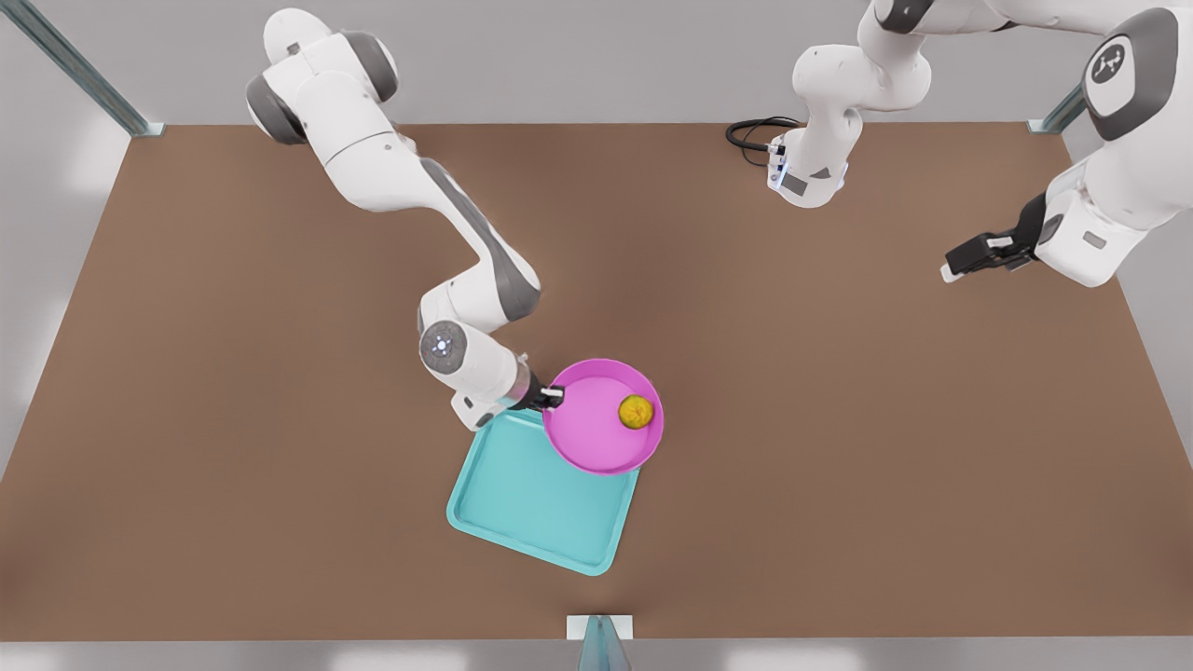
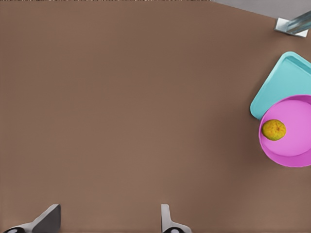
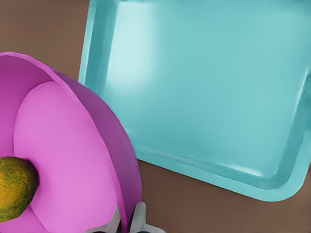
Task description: Place the orange on the plate with the left arm and the plate on the tray with the right arm
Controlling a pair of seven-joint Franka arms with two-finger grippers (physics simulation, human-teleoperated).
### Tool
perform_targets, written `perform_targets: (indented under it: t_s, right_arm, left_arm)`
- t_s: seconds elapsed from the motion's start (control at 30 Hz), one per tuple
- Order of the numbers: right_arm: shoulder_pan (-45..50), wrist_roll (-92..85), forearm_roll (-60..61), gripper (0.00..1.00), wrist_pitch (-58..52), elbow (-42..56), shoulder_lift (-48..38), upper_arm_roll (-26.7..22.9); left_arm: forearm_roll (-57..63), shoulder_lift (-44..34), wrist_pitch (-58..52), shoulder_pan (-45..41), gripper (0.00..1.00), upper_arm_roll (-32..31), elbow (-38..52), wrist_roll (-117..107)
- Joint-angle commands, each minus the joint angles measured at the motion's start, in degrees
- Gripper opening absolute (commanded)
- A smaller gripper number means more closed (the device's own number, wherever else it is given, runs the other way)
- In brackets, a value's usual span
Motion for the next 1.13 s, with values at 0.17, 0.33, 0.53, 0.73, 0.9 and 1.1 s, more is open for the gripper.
perform_targets:
  t_s: [0.17,0.33,0.53,0.73,0.9,1.1]
  right_arm:
    - [-6.0,-5.2,-0.4,0.21,-0.1,2.5,3.3,-0.9]
    - [-7.3,-6.6,-0.4,0.21,0.0,8.2,6.6,-1.7]
    - [-7.0,-5.9,-0.3,1.00,-0.7,7.7,4.7,-1.6]
    - [-10.4,-17.5,-7.3,1.00,-25.2,5.8,-4.5,-5.2]
    - [-19.9,-43.3,-29.6,1.00,-33.3,2.7,-21.4,-5.7]
    - [-20.4,-43.3,-26.1,1.00,-38.1,1.6,-29.4,-5.8]
  left_arm:
    - [0.2,-0.2,-0.2,0.0,1.00,-0.1,-0.3,0.4]
    - [0.3,-0.2,-0.2,0.0,1.00,0.0,-0.3,0.3]
    - [0.3,-0.1,-0.2,0.0,1.00,0.0,-0.3,0.3]
    - [0.3,0.1,-0.4,0.0,1.00,0.0,-0.3,0.3]
    - [0.4,1.0,-1.9,0.0,1.00,-0.1,-0.3,0.3]
    - [0.4,1.1,-1.9,-0.1,1.00,-0.2,-0.3,0.3]
